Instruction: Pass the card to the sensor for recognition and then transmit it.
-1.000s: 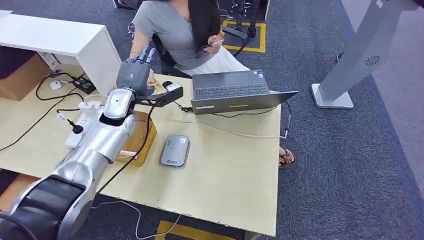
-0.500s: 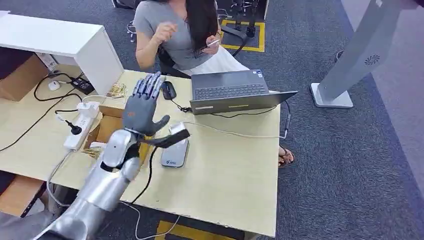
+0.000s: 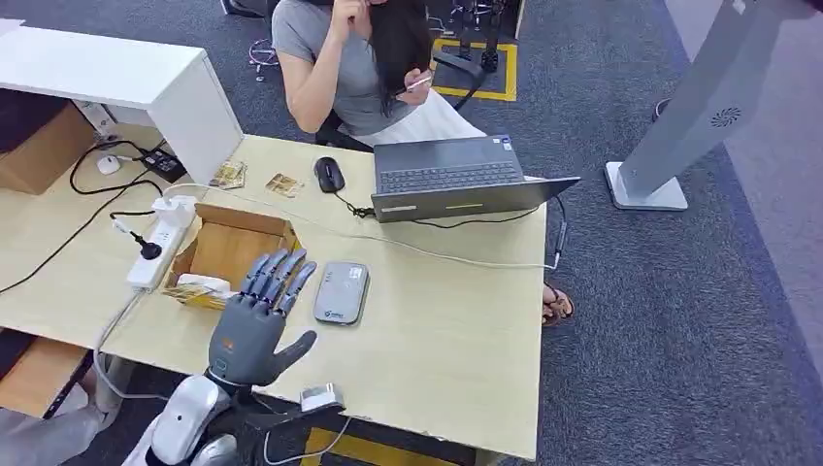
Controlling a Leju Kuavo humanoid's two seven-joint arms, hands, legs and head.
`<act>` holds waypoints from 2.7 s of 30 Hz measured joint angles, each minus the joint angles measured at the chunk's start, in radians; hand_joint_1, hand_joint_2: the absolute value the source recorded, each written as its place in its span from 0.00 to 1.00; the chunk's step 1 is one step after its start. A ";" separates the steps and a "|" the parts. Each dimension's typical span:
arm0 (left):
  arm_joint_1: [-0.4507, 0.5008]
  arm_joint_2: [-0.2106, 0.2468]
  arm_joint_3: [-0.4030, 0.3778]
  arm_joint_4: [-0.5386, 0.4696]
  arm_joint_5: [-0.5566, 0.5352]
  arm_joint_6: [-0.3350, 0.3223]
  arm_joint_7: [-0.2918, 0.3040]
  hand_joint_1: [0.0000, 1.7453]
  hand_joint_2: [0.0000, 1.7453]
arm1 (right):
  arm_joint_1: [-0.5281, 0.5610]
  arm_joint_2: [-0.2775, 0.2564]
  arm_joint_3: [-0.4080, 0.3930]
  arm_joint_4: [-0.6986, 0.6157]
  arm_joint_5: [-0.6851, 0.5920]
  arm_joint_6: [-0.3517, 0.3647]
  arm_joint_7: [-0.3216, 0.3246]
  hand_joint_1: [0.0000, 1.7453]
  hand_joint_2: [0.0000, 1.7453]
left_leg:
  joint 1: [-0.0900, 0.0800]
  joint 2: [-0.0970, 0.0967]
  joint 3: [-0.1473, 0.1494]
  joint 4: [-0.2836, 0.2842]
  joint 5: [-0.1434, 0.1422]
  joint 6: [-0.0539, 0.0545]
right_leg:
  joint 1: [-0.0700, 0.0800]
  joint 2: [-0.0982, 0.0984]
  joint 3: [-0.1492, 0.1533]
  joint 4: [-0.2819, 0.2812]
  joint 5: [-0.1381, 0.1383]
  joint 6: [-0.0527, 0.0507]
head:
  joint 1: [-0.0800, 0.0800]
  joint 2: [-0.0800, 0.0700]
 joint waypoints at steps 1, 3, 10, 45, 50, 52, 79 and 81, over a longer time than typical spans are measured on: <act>0.005 0.007 0.006 0.000 0.000 -0.042 0.018 0.00 1.00 | 0.000 0.000 -0.004 0.000 -0.001 0.000 0.000 0.00 0.00 | 0.000 0.000 0.000 0.000 0.000 0.000 | 0.000 0.000 0.000 0.000 0.000 0.000 | 0.000 0.000; -0.002 0.019 0.023 0.005 0.002 -0.111 0.046 0.00 1.00 | 0.000 0.000 -0.012 0.000 -0.001 0.000 0.003 0.00 0.00 | 0.000 0.000 0.000 0.000 0.000 0.000 | 0.000 0.000 0.000 0.000 0.000 0.000 | 0.000 0.000; -0.046 0.039 0.070 0.044 0.011 -0.192 0.061 0.00 1.00 | -0.001 0.000 -0.027 0.000 0.002 0.003 0.003 0.00 0.00 | 0.000 0.000 0.000 0.000 0.002 0.000 | 0.000 0.000 0.000 0.000 0.001 0.000 | 0.000 0.000; -0.084 0.053 0.085 0.169 -0.007 -0.272 0.145 0.00 1.00 | -0.004 -0.007 -0.043 0.000 0.015 0.062 0.023 0.00 0.00 | 0.000 -0.001 0.000 0.000 0.002 0.000 | 0.000 0.000 0.000 0.000 0.001 0.000 | 0.000 0.000; -0.060 0.067 0.094 0.152 -0.006 -0.271 0.151 0.00 1.00 | -0.004 -0.008 -0.047 0.000 0.017 0.063 0.024 0.00 0.00 | 0.000 -0.001 0.000 0.000 0.002 0.000 | 0.000 0.000 0.000 0.000 0.001 0.000 | 0.000 0.000; -0.060 0.070 0.099 0.152 -0.002 -0.271 0.156 0.00 1.00 | -0.004 -0.008 -0.049 0.000 0.020 0.067 0.024 0.00 0.00 | 0.000 -0.001 0.000 0.000 0.002 0.000 | 0.000 0.000 0.000 0.000 0.001 0.000 | 0.000 0.000; -0.095 0.074 0.217 0.196 0.019 -0.296 0.178 0.00 1.00 | -0.005 -0.012 -0.050 0.000 0.055 0.080 0.035 0.00 0.00 | 0.000 -0.001 0.000 0.000 0.002 0.000 | 0.000 0.000 0.000 0.000 0.001 0.000 | 0.000 0.000; -0.097 0.074 0.221 0.198 0.019 -0.297 0.178 0.00 1.00 | -0.005 -0.013 -0.050 0.000 0.056 0.080 0.035 0.00 0.00 | 0.000 -0.001 0.000 0.000 0.002 0.000 | 0.000 0.000 0.000 0.000 0.001 0.000 | 0.000 0.000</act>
